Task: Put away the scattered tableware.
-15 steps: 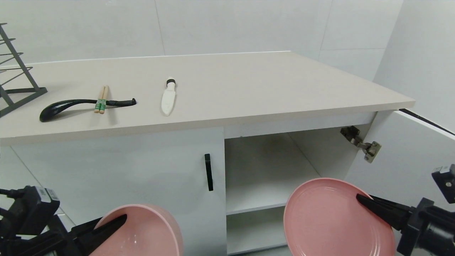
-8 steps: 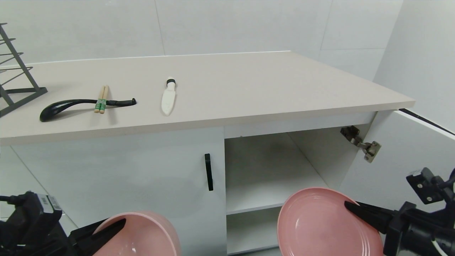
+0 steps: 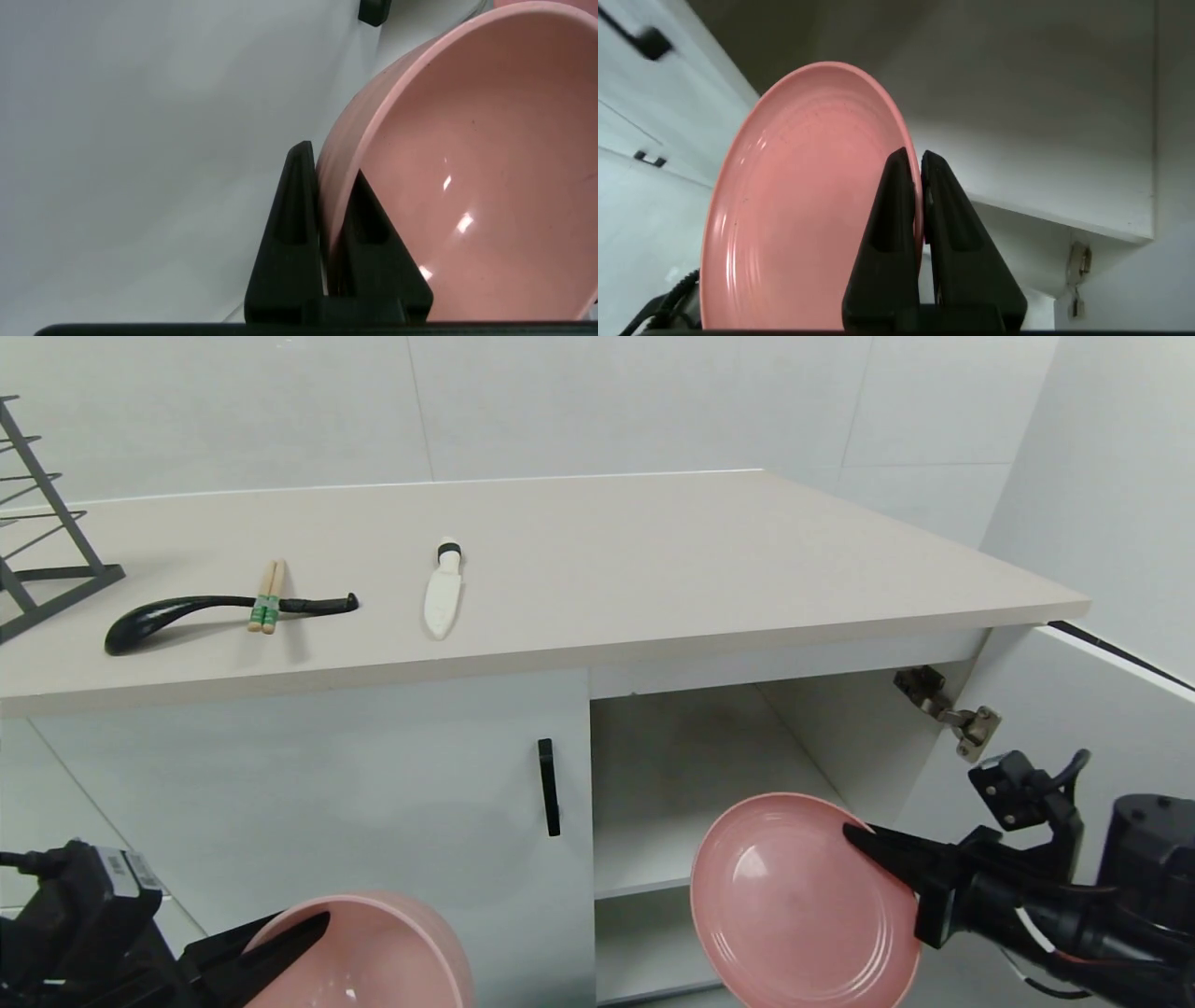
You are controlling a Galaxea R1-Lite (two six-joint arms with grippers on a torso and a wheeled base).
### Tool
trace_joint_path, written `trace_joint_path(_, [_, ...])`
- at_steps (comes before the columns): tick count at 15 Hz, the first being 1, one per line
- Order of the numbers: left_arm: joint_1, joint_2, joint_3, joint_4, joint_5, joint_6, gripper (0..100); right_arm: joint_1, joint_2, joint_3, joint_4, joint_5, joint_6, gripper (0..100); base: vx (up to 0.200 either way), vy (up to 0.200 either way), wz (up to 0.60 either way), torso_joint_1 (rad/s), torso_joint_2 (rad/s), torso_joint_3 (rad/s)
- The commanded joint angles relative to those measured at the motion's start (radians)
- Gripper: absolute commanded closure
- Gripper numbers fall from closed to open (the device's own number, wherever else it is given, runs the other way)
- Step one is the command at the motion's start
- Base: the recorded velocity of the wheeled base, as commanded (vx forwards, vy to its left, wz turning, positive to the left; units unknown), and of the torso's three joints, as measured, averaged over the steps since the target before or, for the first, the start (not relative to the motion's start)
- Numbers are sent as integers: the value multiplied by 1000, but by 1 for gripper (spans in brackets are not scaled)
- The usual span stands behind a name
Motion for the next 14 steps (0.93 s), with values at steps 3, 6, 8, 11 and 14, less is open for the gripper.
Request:
trace_joint_path(3, [1, 4, 0, 0, 0, -3, 100, -4, 237, -72, -73, -1, -2, 100, 0, 0, 0, 0, 0, 0])
trace_joint_path(6, [0, 4, 0, 0, 0, -3, 100, 3, 297, -152, -73, -2, 1, 100, 0, 0, 0, 0, 0, 0])
trace_joint_path(8, [0, 2, 0, -2, 0, -5, 100, 2, 370, -221, -73, -4, 13, 100, 0, 0, 0, 0, 0, 0])
trace_joint_path(11, [0, 4, 0, -2, 0, -3, 100, 3, 452, -298, -73, -2, 13, 100, 0, 0, 0, 0, 0, 0])
trace_joint_path(14, [1, 4, 0, -2, 0, -3, 100, 8, 518, -362, -73, -4, 14, 100, 0, 0, 0, 0, 0, 0])
